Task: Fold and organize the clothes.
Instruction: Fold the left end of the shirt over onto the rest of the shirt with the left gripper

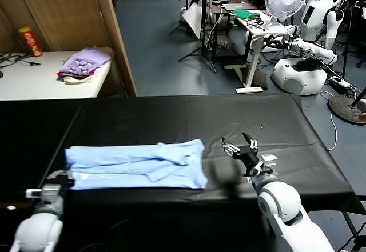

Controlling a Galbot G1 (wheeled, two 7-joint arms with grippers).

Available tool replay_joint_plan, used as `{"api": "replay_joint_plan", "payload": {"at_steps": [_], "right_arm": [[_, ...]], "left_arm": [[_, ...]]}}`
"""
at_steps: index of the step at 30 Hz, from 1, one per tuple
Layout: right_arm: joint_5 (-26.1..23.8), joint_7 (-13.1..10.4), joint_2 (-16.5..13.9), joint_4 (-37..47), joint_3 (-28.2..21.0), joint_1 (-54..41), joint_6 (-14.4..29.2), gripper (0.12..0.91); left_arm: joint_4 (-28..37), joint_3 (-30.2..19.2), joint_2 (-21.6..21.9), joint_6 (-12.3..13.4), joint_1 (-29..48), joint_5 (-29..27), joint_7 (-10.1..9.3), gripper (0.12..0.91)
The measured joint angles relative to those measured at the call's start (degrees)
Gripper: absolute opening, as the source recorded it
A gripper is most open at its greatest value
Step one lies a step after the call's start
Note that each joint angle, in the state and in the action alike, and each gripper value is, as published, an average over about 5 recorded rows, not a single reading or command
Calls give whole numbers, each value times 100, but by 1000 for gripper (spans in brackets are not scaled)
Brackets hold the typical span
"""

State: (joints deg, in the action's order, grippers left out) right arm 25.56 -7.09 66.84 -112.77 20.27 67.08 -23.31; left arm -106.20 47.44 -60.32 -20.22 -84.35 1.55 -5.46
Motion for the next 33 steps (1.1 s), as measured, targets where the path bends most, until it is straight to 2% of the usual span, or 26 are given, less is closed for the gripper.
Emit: {"api": "replay_joint_plan", "payload": {"at_steps": [3,6,11,16,24,33], "right_arm": [[-35,-14,24,-37,6,48,-12,798],[-67,-33,23,-87,42,104,-43,798],[-105,-75,7,-159,148,202,-88,798],[-153,-93,15,-198,243,276,-101,798],[-209,-98,37,-191,263,310,-108,798],[-225,-95,77,-112,190,247,-108,798]], "left_arm": [[-121,39,159,-152,-9,-51,-6,147],[-396,-101,140,-412,45,164,-19,147],[-1029,-680,-126,-836,200,1069,-172,147],[-1439,-1424,-487,-1070,447,1985,-395,147],[-1502,-2414,-1032,-1142,879,2147,-519,147],[-1500,-2827,-1385,-1078,879,1951,-511,147]]}}
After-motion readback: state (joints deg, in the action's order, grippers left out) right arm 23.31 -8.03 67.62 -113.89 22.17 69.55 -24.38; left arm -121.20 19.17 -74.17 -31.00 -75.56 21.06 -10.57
